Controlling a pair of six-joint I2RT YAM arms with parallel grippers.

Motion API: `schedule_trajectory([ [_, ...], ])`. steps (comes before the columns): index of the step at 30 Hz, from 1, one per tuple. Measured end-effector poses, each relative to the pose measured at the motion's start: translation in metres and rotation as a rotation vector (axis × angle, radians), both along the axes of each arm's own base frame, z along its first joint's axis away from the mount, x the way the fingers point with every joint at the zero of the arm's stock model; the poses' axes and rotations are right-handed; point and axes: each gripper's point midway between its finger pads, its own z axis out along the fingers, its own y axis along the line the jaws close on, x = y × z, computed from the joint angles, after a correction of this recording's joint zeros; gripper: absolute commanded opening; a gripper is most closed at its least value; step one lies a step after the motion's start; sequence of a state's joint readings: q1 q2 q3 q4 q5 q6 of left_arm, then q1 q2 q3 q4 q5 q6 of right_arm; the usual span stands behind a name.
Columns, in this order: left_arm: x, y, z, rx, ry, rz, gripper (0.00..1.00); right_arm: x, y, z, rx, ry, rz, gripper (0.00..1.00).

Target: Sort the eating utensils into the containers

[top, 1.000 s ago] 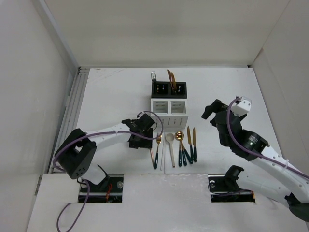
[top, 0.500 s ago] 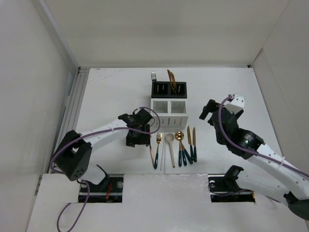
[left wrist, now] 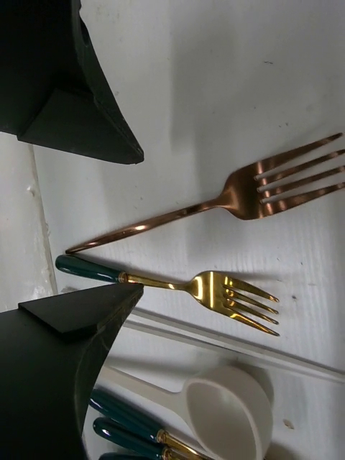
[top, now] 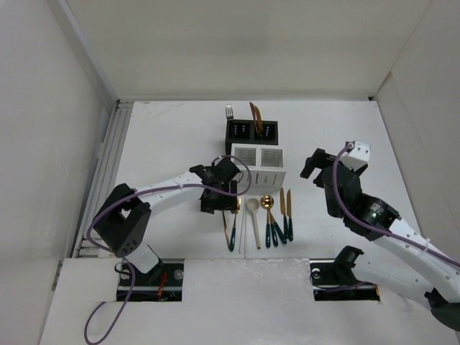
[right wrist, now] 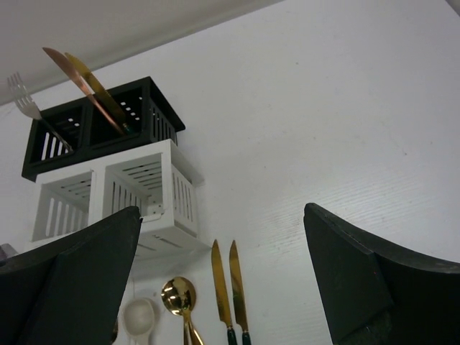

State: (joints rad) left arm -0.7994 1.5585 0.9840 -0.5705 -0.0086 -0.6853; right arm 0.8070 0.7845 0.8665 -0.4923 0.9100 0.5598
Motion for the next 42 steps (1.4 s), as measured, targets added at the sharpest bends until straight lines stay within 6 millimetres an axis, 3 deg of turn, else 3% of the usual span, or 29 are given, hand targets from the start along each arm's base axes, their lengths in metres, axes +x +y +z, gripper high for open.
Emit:
schedule_trajectory([
  [9,0.007,-0.009,-0.003,0.022,-0.010,-0.010,0.58,-0.009,-0.017,0.002,0.002,-0.023,-0.037,1.00],
  [13,-0.018,0.026,-0.029,0.110,0.097,0.041,0.56,-0.009,-0.019,0.000,-0.006,-0.023,-0.044,1.00],
  [15,-0.028,0.043,-0.032,0.156,0.144,0.067,0.56,-0.009,-0.019,0.000,-0.010,-0.022,-0.043,1.00],
  [21,-0.027,0.045,-0.032,0.154,0.148,0.079,0.56,-0.006,-0.016,-0.005,-0.036,-0.003,-0.040,1.00],
  [26,-0.025,0.047,-0.032,0.158,0.134,0.085,0.38,-0.006,-0.015,-0.008,-0.042,0.005,-0.037,1.00],
  [32,-0.033,0.071,-0.033,0.161,0.140,0.116,0.21,-0.008,-0.017,-0.004,-0.024,-0.009,-0.039,1.00],
  [33,-0.033,0.072,-0.033,0.163,0.141,0.114,0.16,-0.008,-0.017,-0.004,-0.025,-0.009,-0.039,1.00],
  [34,-0.033,0.072,-0.033,0.163,0.142,0.110,0.04,-0.008,-0.017,-0.004,-0.025,-0.009,-0.040,1.00],
  [35,-0.034,0.071,-0.033,0.160,0.143,0.104,0.00,-0.008,-0.017,-0.004,-0.027,-0.008,-0.041,1.00],
  [42,-0.031,0.074,-0.033,0.164,0.133,0.045,0.00,-0.003,-0.012,-0.007,-0.049,0.012,-0.041,1.00],
])
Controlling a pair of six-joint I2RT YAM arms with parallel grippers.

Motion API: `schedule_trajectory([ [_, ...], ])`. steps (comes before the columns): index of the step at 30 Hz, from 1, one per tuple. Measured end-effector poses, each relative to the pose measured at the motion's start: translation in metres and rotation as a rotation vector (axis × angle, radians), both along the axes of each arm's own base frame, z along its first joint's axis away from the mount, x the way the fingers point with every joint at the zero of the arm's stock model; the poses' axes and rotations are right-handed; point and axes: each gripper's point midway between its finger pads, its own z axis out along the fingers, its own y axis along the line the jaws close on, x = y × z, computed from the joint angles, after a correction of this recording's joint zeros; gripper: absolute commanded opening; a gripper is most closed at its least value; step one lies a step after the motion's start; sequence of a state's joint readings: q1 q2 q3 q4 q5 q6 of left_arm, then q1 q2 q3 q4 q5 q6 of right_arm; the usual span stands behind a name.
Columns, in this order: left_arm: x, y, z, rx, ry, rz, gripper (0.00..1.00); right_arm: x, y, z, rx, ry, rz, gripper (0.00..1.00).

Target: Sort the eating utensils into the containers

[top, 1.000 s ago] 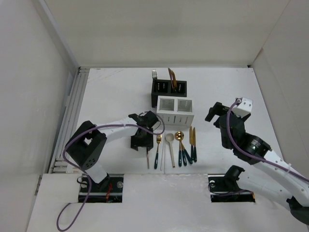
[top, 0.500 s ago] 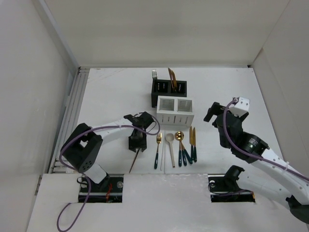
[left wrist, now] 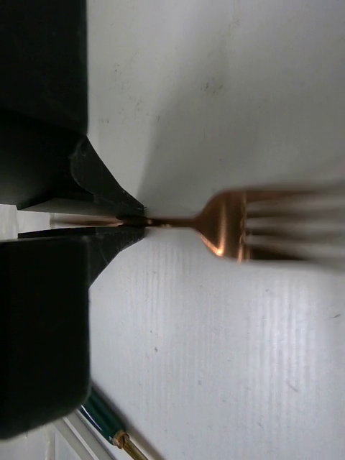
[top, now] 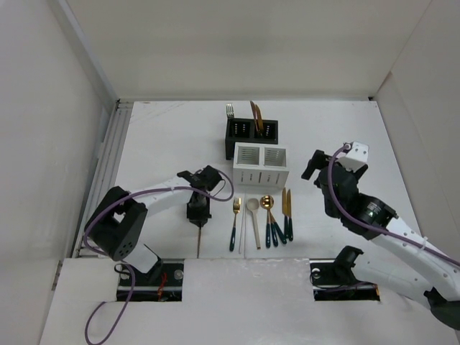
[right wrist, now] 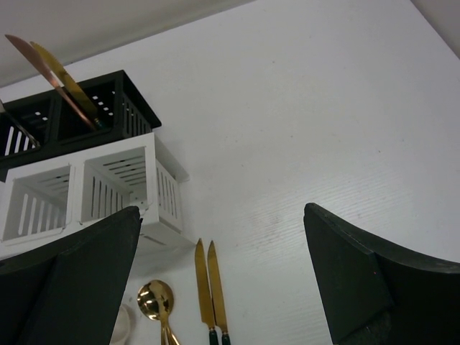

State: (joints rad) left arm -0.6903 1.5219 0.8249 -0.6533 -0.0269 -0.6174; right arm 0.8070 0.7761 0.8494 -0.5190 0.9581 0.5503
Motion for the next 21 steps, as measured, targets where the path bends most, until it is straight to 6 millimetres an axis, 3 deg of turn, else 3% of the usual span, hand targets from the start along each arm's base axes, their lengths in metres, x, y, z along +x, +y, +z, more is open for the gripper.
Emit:
schedule_trajectory([
  [3,0.011,0.003,0.002,-0.011,-0.023,0.021,0.00,0.001,0.000,0.002,-0.001,-0.001,-0.003,1.00],
  [6,0.036,0.005,0.012,-0.047,-0.098,0.050,0.00,0.004,0.003,0.007,0.003,-0.011,0.001,1.00],
  [11,0.087,-0.004,0.065,-0.170,-0.323,0.071,0.00,0.019,0.020,0.001,-0.016,0.024,0.040,1.00],
  [16,0.123,-0.012,0.110,-0.237,-0.469,0.074,0.00,0.072,0.030,-0.008,-0.004,0.163,0.058,1.00],
  [20,0.143,-0.013,0.138,-0.235,-0.553,0.049,0.00,0.113,0.033,-0.012,0.014,0.254,0.095,0.88],
  [21,0.150,-0.014,0.148,-0.234,-0.585,0.037,0.00,0.120,0.036,-0.015,0.012,0.274,0.113,0.79],
])
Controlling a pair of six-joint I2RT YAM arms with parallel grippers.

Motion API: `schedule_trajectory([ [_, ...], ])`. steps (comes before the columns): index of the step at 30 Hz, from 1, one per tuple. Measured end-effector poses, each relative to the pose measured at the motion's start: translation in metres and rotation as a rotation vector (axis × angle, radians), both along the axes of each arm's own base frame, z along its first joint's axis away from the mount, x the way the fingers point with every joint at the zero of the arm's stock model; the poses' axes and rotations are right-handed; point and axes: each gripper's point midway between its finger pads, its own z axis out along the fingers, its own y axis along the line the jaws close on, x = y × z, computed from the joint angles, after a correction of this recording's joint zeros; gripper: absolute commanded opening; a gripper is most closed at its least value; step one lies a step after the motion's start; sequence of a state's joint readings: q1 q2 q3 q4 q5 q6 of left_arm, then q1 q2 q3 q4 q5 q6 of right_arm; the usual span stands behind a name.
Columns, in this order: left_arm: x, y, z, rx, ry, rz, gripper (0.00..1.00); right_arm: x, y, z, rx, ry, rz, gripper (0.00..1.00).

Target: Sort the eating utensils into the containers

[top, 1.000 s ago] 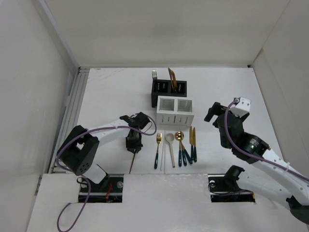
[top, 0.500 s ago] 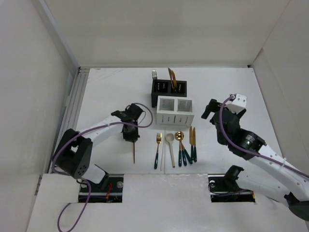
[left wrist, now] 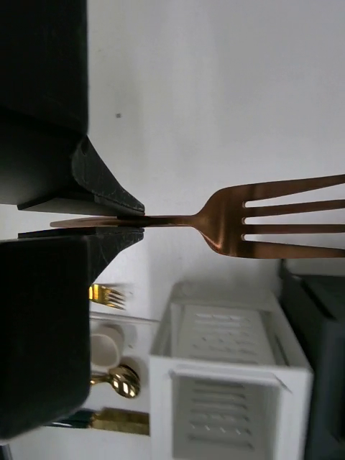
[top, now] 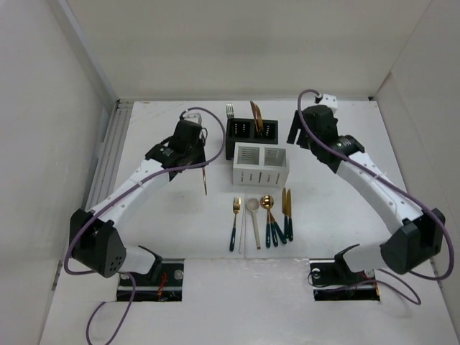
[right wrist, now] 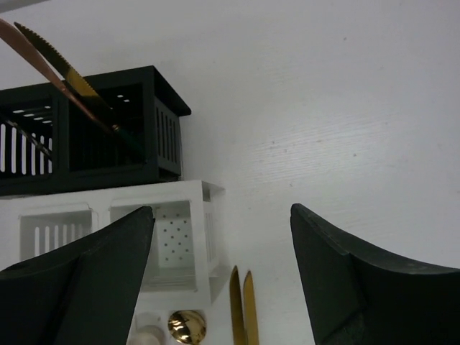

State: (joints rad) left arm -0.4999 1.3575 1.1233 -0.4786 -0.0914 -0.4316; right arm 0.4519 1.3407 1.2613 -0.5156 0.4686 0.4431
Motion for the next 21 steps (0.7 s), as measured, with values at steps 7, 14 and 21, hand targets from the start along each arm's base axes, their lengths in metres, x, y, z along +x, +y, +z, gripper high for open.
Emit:
schedule_trajectory([
  [7,0.073,-0.024,0.095,-0.028,-0.344,-0.048,0.00,0.015,0.007,-0.042,0.024,0.156,0.090,0.62],
  [14,0.136,-0.056,0.138,-0.045,-0.569,-0.076,0.00,0.010,0.011,-0.065,0.045,0.225,0.128,0.65],
  [21,0.179,-0.093,0.100,-0.043,-0.609,-0.125,0.00,0.006,0.015,-0.080,0.054,0.262,0.147,0.66],
])
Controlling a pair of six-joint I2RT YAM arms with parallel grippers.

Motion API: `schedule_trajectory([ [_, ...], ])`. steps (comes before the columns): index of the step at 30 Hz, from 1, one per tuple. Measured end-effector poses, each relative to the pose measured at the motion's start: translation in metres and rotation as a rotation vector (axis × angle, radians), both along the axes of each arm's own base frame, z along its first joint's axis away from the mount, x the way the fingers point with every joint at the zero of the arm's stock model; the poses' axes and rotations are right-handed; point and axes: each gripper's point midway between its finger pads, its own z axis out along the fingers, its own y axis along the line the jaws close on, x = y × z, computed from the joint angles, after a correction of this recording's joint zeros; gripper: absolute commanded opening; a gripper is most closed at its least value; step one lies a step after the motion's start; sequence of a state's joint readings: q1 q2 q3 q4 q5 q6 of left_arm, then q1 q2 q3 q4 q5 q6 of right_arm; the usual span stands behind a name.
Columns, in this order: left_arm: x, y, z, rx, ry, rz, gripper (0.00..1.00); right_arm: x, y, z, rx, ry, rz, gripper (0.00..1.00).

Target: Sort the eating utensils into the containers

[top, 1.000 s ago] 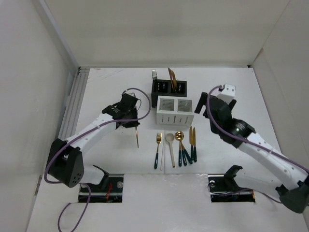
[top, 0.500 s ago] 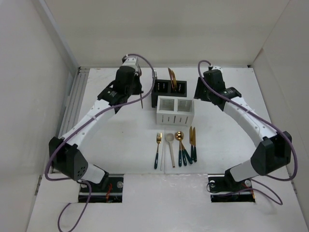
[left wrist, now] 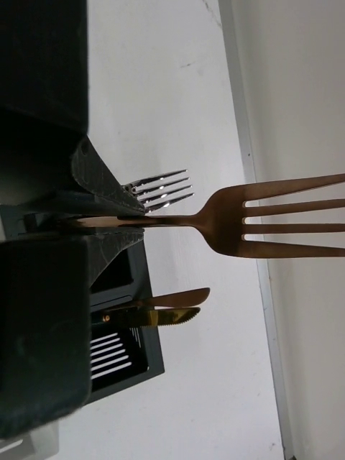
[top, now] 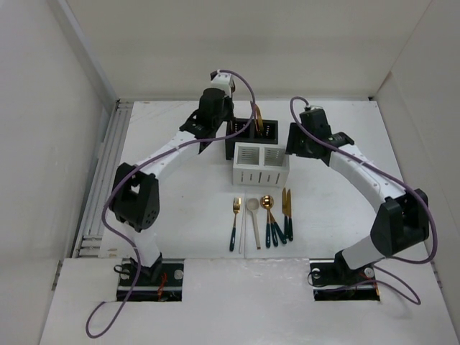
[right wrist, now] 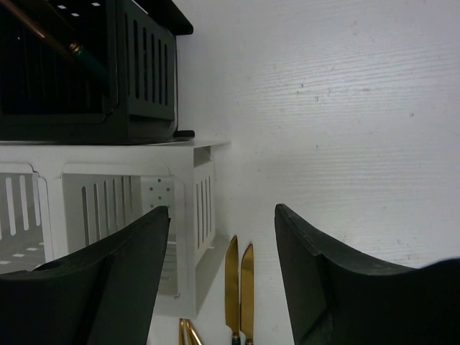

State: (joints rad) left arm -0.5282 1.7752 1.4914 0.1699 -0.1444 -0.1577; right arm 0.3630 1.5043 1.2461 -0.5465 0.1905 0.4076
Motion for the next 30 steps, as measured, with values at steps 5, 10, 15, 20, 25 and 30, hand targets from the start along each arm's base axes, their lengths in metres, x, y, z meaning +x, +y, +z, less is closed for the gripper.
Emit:
schedule_trajectory([
  [5,0.015,-0.010,-0.025,0.014,0.014,-0.008,0.00,0.000,0.004,-0.009,-0.001,0.024,0.015,0.66],
  [10,0.022,-0.014,-0.017,-0.013,-0.034,-0.007,0.00,-0.002,0.013,-0.022,-0.010,0.057,0.041,0.66],
  [15,0.027,-0.017,-0.003,-0.049,-0.089,-0.007,0.45,-0.001,0.016,-0.039,-0.028,0.100,0.046,0.58],
  [20,0.026,-0.015,-0.012,-0.049,-0.072,0.001,0.59,0.005,0.018,-0.057,-0.052,0.141,0.050,0.48],
  [25,0.024,-0.012,-0.020,-0.049,-0.041,0.015,0.61,0.005,0.025,-0.058,-0.063,0.138,0.067,0.38],
  [30,0.022,-0.002,-0.030,-0.055,0.047,0.046,0.62,0.001,0.035,-0.054,-0.081,0.118,0.092,0.28],
])
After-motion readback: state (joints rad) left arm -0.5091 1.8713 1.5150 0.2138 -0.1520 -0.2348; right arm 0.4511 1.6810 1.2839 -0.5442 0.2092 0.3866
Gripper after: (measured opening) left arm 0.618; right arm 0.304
